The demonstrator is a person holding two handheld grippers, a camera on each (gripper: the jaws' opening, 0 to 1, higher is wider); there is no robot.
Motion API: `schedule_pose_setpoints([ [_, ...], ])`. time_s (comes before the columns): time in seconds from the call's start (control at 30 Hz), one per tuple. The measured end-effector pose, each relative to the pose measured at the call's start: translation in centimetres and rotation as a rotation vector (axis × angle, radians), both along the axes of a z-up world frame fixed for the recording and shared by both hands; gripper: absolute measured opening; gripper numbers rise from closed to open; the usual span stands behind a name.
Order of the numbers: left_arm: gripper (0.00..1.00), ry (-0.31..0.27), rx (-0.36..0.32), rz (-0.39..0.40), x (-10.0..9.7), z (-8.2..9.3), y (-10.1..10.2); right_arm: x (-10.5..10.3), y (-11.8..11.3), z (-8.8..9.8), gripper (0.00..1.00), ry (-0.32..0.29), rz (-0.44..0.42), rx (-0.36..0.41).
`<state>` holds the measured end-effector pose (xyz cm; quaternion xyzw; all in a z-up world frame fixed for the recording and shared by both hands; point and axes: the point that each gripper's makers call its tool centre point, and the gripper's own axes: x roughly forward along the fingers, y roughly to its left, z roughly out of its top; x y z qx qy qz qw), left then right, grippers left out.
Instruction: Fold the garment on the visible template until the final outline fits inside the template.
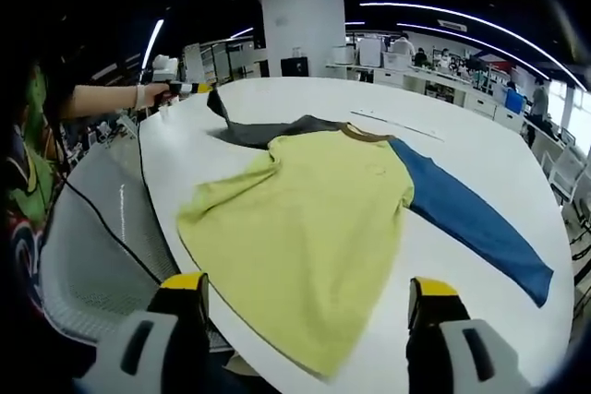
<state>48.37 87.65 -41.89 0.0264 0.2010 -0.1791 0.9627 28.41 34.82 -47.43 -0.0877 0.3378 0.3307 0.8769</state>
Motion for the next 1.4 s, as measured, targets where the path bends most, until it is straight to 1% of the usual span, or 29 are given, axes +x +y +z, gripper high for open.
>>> schedule_pose_setpoints([
  [0.03,0.0,0.008,0.0,0.002,-0.3,-0.6,0.3,0.0,0.0,0.0,0.89,0.001,-0.002,-0.002],
  [0.07,0.0,0.011,0.001,0.0,-0.4,-0.8,0.3,0.0,-0.1,0.0,0.89,0.002,-0.003,-0.003],
  [0.23,0.0,0.013,0.017,-0.012,-2.2,-2.6,0.7,-0.1,-0.2,-0.1,0.89,0.008,-0.006,-0.011],
  [0.3,0.0,0.023,0.011,-0.008,-2.8,-3.4,1.0,-0.1,-0.1,-0.3,0.89,0.01,0.002,-0.017],
  [0.33,0.0,0.039,0.013,0.007,-3.2,-4.1,1.4,-0.1,-0.1,-0.3,0.89,0.012,0.002,-0.016],
  [0.4,0.0,0.053,0.028,0.008,-3.7,-4.9,1.6,-0.1,0.0,-0.3,0.89,0.011,0.005,-0.017],
  [0.43,0.0,0.069,0.038,0.016,-4.1,-5.5,1.9,-0.1,0.0,-0.3,0.89,0.012,0.005,-0.019],
  [0.53,0.0,0.091,0.026,0.019,-4.9,-6.3,1.8,-0.1,0.1,-0.3,0.89,0.012,0.006,-0.019],
  [0.6,0.0,0.098,0.042,0.028,-5.3,-6.7,1.9,-0.2,0.1,-0.3,0.89,0.013,0.007,-0.021],
  [0.63,0.0,0.107,0.028,0.038,-5.5,-6.9,1.9,-0.2,0.1,-0.4,0.89,0.013,0.008,-0.022],
  [0.83,0.0,0.125,0.036,0.046,-6.5,-7.5,1.9,-0.5,0.1,-0.4,0.89,0.013,0.008,-0.023],
  [0.93,0.0,0.151,0.037,0.075,-6.8,-8.0,2.5,-0.6,0.1,-0.6,0.89,0.019,0.006,-0.022],
  [1.0,0.0,0.155,0.033,0.092,-6.9,-8.2,3.0,-0.7,0.1,-0.6,0.89,0.018,0.007,-0.023],
  [1.1,0.01,0.149,0.0,0.113,-6.9,-7.9,3.1,-0.7,0.1,-0.6,0.89,0.018,0.003,-0.021],
  [1.2,0.09,0.145,-0.02,0.15,-6.7,-7.6,3.5,-0.9,0.0,-0.6,0.89,0.02,0.003,-0.021],
  [1.27,0.13,0.13,-0.049,0.199,-6.4,-7.1,4.3,-0.9,0.0,-0.7,0.89,0.021,0.003,-0.023],
  [1.3,0.16,0.121,-0.081,0.23,-6.2,-6.8,4.6,-0.9,0.0,-0.7,0.88,0.021,0.003,-0.024],
  [1.33,0.17,0.128,-0.122,0.269,-6.0,-6.6,5.0,-0.9,-0.1,-0.7,0.88,0.02,0.004,-0.025],
  [1.37,0.17,0.127,-0.149,0.281,-5.8,-6.4,5.1,-0.9,-0.1,-0.7,0.88,0.021,0.004,-0.025],
  [1.4,0.15,0.128,-0.156,0.284,-5.6,-6.4,5.2,-0.9,0.0,-0.7,0.88,0.022,0.003,-0.022],
])
